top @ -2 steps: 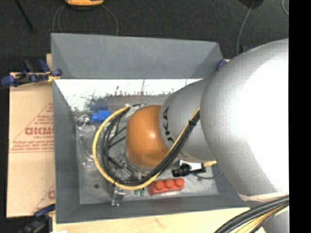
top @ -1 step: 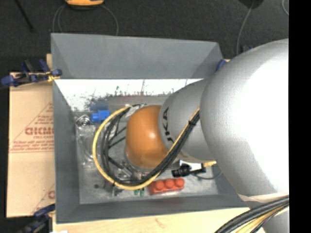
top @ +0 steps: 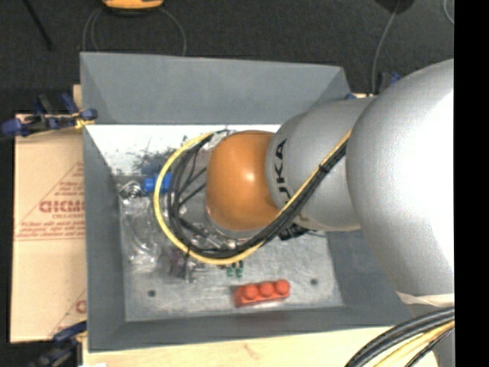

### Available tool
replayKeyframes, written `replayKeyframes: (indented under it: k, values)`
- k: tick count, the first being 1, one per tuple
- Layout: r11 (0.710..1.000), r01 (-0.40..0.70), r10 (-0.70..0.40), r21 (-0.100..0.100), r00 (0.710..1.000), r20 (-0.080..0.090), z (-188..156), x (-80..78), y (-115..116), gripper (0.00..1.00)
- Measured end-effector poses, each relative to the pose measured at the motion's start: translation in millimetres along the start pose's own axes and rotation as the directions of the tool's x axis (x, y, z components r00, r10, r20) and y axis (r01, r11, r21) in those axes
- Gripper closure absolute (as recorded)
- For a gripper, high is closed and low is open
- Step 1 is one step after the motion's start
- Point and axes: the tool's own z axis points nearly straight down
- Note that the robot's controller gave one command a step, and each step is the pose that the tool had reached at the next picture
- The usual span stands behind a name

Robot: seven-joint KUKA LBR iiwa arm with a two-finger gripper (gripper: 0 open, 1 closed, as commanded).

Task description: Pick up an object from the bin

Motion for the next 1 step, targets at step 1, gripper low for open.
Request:
replayKeyframes:
  k: [1]
  values:
    - [1.000,0.017,-0.017,-0.003,1.000,0.003,-112.3,3.4,-1.0,1.00]
